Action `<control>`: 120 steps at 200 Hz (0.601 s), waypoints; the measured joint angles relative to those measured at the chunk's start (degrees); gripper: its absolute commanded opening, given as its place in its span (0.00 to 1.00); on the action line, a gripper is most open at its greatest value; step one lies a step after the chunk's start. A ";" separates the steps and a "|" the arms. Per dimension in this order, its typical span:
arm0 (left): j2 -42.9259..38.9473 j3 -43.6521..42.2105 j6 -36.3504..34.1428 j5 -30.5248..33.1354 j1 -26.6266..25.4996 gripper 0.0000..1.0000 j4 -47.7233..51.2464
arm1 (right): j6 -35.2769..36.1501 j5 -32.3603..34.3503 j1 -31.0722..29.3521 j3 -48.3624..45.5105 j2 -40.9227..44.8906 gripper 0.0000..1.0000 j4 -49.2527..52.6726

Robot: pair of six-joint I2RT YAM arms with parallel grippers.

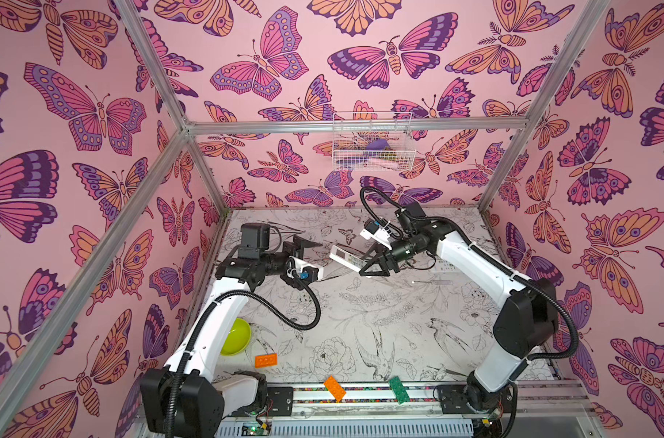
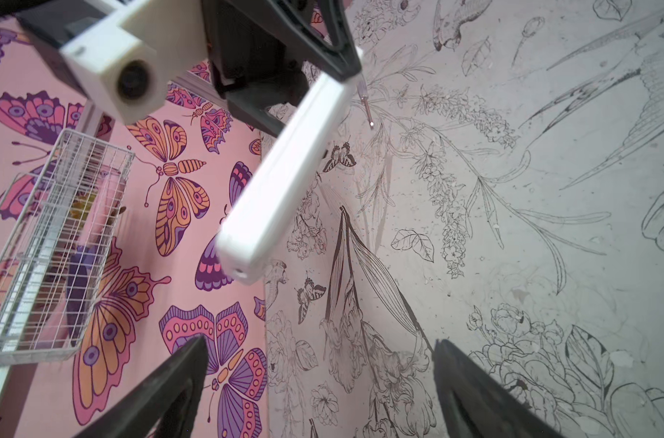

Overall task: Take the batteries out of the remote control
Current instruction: 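Hold the remote between both grippers, raised above the table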

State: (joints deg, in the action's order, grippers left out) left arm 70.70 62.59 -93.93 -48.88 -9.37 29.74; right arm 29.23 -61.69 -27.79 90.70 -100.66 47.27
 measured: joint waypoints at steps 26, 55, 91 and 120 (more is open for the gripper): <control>0.85 -0.98 -1.62 -2.34 -0.87 0.82 -2.32 | 4.20 -1.51 -0.35 1.86 -2.60 0.16 4.02; 1.36 -1.05 -1.99 -4.33 -1.81 0.81 -4.44 | 7.30 -1.99 -0.50 3.48 -4.72 0.16 7.74; 3.02 -1.55 -2.97 -5.81 -3.17 0.75 -5.79 | 9.07 -2.23 -1.05 3.80 -5.42 0.16 9.40; 4.61 -1.73 -3.54 -6.43 -4.57 0.67 -5.92 | 9.86 -2.29 -1.51 3.78 -5.42 0.16 9.53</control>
State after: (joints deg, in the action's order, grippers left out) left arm 75.31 60.86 -97.47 -55.31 -13.93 23.81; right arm 39.09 -63.99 -29.30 94.48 -106.08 56.80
